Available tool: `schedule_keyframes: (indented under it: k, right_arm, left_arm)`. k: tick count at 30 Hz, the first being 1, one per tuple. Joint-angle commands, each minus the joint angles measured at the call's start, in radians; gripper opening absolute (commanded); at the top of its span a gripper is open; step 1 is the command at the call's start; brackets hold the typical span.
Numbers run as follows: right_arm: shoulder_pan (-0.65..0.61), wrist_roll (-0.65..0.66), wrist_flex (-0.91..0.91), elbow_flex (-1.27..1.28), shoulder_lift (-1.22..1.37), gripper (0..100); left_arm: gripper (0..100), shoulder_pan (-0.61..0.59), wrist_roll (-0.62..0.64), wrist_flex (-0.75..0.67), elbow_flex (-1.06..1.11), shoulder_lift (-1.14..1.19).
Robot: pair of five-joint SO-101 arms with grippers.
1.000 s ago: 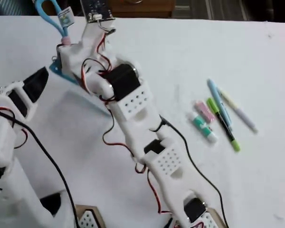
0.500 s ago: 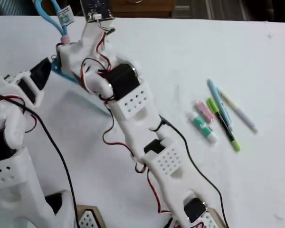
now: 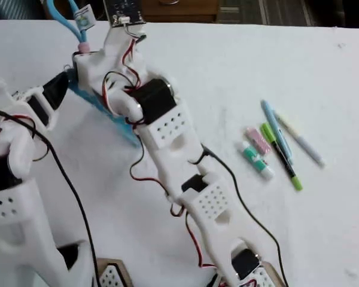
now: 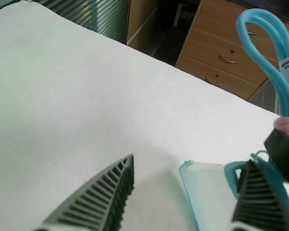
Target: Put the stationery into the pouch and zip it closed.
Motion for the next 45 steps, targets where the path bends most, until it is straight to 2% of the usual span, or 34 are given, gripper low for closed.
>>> schedule_keyframes:
  k: [1,3,8,14,20,26,37,41,45]
  right_arm:
    - [0.012,-0.003,0.007,-0.006,-0.025,1.7]
    - [0.013,-0.003,0.007,-0.006,-0.025,1.7]
    - [0.013,-0.003,0.007,-0.006,-0.025,1.7]
    - [0.03,0.005,0.012,-0.006,-0.025,1.7]
    - [0.051,0.006,0.125,-0.008,-0.035,1.6]
    - [0.053,0.049,0.232,-0.009,-0.039,1.6]
    - [0.107,0.192,0.283,-0.006,-0.127,1.6]
    - [0.099,0.301,0.274,-0.005,-0.101,1.7]
    - [0.107,0.379,0.214,-0.006,-0.024,3.0]
  left_arm:
    - [34,0.012,0.002,0.002,-0.014,0.111]
    - [32,0.012,0.002,0.005,-0.032,0.148]
    - [20,0.021,-0.002,-0.005,-0.074,0.2]
    - [12,0.084,-0.112,-0.075,-0.095,0.28]
    - [6,0.101,-0.12,-0.172,-0.097,0.38]
    - [3,0.099,-0.118,-0.193,-0.149,0.486]
    - [2,0.102,-0.12,-0.003,-0.457,0.684]
    - [2,0.125,-0.129,0.055,-0.497,0.691]
    - [2,0.171,-0.196,0.103,-0.497,0.69]
